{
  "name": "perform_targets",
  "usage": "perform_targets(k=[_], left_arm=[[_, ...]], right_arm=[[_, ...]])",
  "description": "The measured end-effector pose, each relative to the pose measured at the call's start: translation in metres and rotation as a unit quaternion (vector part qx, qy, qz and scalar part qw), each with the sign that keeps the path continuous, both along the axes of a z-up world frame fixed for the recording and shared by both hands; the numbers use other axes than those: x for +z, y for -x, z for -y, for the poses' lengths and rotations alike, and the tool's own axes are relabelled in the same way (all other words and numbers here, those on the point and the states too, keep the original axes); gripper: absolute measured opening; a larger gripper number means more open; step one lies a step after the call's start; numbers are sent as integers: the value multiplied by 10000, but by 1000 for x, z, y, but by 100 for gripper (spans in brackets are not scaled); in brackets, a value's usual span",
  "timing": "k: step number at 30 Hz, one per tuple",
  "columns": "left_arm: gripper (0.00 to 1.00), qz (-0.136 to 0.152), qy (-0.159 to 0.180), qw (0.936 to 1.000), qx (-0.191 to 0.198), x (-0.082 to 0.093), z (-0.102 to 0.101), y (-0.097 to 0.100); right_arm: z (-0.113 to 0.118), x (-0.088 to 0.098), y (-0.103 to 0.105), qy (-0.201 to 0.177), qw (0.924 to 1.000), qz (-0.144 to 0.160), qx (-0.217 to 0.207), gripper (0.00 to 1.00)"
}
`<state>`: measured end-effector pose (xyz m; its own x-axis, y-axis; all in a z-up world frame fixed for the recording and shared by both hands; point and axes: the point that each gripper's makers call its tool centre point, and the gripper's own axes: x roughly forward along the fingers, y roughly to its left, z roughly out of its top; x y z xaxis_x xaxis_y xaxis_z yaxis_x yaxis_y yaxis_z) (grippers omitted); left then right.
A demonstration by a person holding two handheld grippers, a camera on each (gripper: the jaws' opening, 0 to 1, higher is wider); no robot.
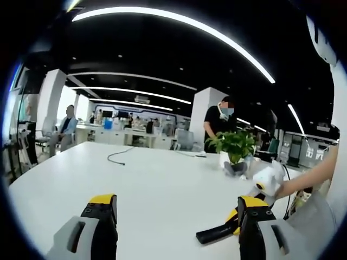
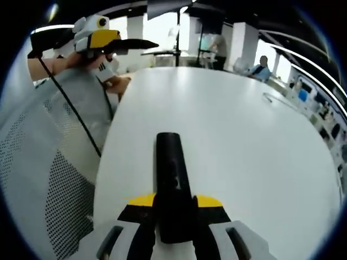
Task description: Press the specified remote control buttons in sequence, fully releasing each button before pressing the next.
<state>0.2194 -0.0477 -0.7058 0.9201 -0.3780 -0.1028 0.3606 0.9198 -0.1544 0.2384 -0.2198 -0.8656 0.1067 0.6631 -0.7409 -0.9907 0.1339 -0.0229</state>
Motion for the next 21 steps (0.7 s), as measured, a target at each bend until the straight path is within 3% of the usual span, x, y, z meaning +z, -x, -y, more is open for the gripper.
perform_targets(k=[2, 5, 8, 12, 17, 20, 21], left_arm=[[97, 43, 10, 10000, 40, 2, -2, -1], [99, 329, 26, 9994, 46, 10, -3, 1], [99, 490, -152, 9984, 242, 11, -11, 0], [98, 699, 48, 9972, 267, 20, -14, 0], [95, 491, -63, 9986, 184, 10, -10, -1], [95, 371, 125, 9992, 98, 8, -8, 0], [95, 211, 277, 9994, 66, 4, -6, 1]], right_arm=[[1, -1, -5, 4, 10000, -9, -70, 23], [3, 1, -13, -19, 9999, -1, -134, 23], [5, 1, -19, 49, 9999, -13, -117, 23], [8, 2, -25, 89, 9999, -20, -133, 23], [9, 2, -30, 128, 9999, -30, -66, 23], [8, 3, -35, 130, 9999, -30, -33, 23], [8, 3, -36, 125, 9999, -41, -34, 23]])
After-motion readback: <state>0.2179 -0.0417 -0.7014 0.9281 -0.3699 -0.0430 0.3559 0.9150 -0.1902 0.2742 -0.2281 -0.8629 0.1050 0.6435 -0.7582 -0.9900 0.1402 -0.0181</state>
